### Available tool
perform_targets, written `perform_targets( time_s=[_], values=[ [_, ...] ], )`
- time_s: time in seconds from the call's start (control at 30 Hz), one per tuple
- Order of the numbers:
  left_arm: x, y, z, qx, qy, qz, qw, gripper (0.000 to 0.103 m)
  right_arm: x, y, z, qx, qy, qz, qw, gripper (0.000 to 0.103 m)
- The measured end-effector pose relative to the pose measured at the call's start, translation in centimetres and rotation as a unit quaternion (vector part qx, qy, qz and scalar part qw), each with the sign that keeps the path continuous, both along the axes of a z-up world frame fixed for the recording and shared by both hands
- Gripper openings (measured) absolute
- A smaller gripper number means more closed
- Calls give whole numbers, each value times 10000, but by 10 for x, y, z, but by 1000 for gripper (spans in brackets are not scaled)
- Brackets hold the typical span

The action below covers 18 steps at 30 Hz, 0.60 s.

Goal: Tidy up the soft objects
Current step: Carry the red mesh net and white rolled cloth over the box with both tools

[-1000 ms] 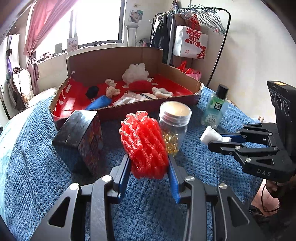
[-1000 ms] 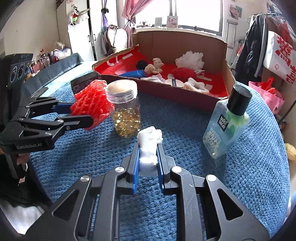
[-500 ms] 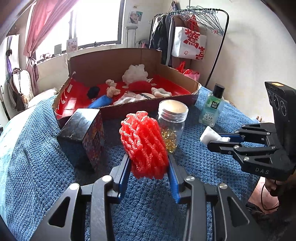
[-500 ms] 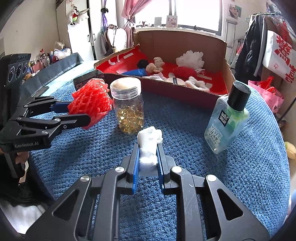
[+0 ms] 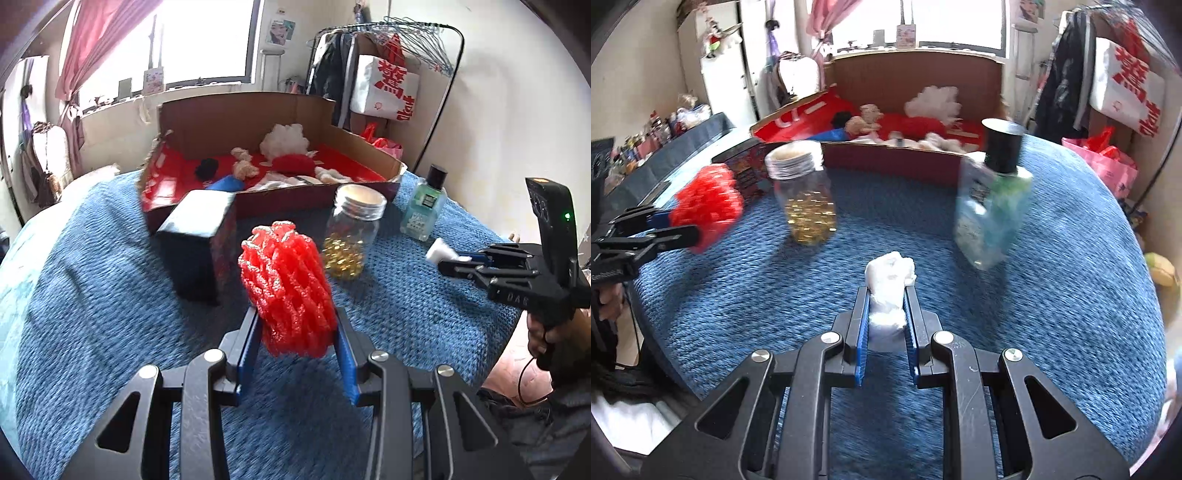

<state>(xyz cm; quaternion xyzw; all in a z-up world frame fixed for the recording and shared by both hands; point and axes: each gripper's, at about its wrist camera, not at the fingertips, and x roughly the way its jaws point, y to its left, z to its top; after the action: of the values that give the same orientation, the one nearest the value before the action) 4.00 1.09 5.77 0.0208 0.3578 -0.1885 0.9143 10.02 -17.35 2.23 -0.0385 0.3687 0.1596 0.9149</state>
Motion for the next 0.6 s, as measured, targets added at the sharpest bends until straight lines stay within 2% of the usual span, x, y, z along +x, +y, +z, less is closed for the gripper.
perform_targets(
  time_s=[0.37, 0.6],
  values=[
    [-3, 49, 11, 70, -72, 615, 9981, 41, 6, -37, 7, -115, -23, -527, 9985, 16],
    [18, 73, 15, 213, -110, 1011, 9946, 41, 22, -59, 12, -184, -22, -834, 9963, 16]
  ],
)
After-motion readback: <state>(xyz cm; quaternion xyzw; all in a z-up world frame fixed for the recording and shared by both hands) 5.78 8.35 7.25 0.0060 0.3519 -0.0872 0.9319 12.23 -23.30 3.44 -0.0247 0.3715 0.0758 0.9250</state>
